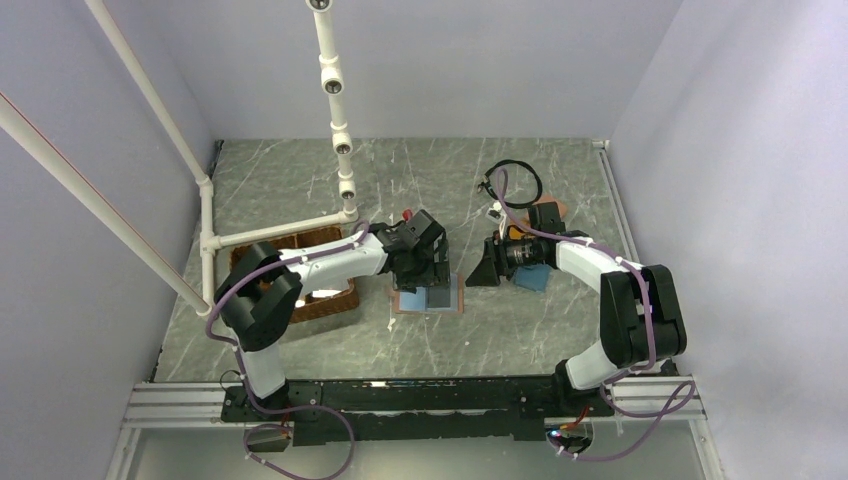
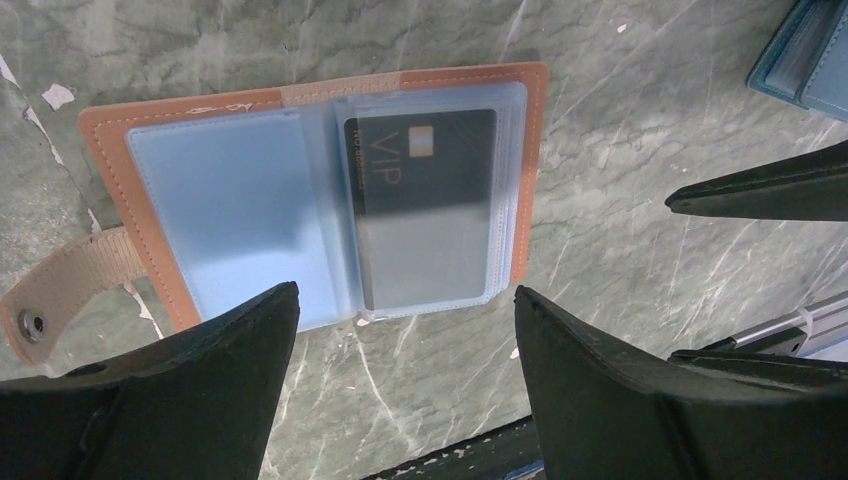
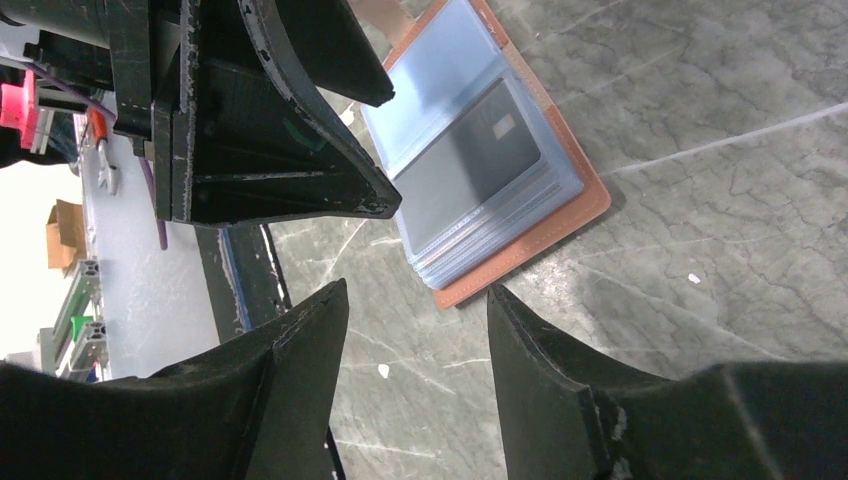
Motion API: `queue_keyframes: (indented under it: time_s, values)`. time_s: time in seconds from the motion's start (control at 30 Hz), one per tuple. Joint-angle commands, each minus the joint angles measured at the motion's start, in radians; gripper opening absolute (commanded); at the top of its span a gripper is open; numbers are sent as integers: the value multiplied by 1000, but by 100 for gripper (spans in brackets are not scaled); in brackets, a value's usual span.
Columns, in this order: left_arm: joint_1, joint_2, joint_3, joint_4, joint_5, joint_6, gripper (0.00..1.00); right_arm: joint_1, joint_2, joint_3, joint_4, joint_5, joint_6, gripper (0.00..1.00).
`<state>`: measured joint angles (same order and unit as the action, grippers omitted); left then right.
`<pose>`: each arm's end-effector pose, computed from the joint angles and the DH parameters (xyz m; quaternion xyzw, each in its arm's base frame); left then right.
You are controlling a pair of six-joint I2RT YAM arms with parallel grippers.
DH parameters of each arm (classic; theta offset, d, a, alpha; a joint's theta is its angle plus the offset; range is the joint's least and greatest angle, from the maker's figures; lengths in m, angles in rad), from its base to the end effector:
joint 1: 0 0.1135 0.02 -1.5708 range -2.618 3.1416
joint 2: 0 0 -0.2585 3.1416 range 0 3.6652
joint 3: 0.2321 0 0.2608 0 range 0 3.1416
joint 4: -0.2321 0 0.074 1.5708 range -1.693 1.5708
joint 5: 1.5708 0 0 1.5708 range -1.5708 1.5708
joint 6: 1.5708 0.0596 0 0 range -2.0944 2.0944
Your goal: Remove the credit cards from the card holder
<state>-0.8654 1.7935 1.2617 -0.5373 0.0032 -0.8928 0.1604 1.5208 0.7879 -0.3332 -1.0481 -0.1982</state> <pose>0.2530 -0.2974 0.1715 -0.0129 0.9686 -0.1922 0.1571 0.2741 0.0967 0.1556 -0.2724 0.8027 0.4804 0.2253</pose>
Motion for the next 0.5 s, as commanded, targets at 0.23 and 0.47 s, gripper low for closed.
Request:
queue_keyframes:
  time_s: [0.23,0.47]
  values:
    - [-14,63,114,-113,-58,-41,85,-1,-27,-2,39,-1,6,56]
    - [-30,145,221,-158,-62,-17,86,-4,-17,2,39,-1,9,56]
